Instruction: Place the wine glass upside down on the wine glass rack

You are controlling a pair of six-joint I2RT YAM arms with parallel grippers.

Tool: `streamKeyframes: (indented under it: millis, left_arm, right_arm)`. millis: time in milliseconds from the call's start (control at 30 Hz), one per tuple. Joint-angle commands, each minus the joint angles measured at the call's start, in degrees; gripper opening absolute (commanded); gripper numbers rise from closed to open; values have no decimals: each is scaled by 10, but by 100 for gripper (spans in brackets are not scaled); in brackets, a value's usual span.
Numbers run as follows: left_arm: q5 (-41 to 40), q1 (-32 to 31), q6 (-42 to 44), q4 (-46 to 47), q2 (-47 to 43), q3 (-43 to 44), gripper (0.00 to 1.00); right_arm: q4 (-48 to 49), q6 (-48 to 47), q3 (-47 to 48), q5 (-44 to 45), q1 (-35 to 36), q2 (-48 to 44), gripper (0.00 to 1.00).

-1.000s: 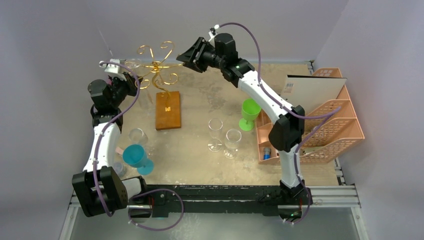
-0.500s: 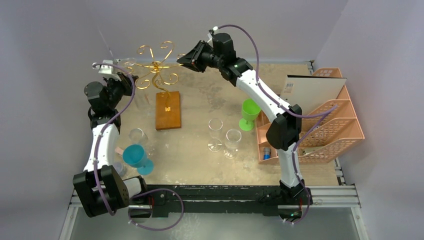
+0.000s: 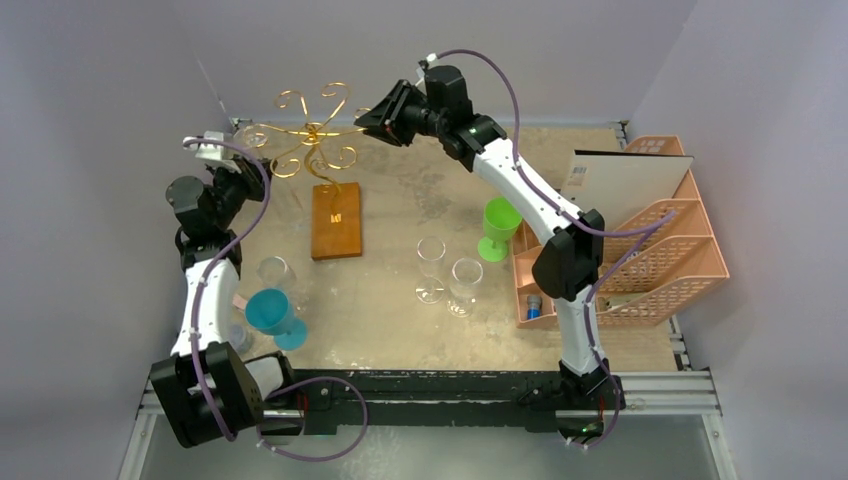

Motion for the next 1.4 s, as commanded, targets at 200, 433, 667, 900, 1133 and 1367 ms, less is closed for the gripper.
streamKeyframes:
  millis: [200, 433, 667, 900, 1133, 1367]
  left_arm:
    - [81, 5, 93, -68, -31, 21, 0]
    - [65, 5, 92, -96, -28, 27, 35]
    - [40, 5, 67, -111, -78, 0, 51]
    - [-92, 5, 23, -254, -156, 5, 57]
    - [-276, 4, -44, -493, -242, 59, 58]
    - [-306, 4, -143, -683, -237, 166, 59]
  right_arm:
    - [-41, -17, 56, -17, -15, -13, 59]
    - [-51, -32, 42, -21, -20, -47, 67]
    - [-76, -60, -1, -6, -31, -106, 69]
    - [-110, -98, -74, 16, -42, -191, 70]
    - [-166, -175, -156, 53, -49, -277, 70]
    - [-238, -305, -197, 88, -49, -327, 70]
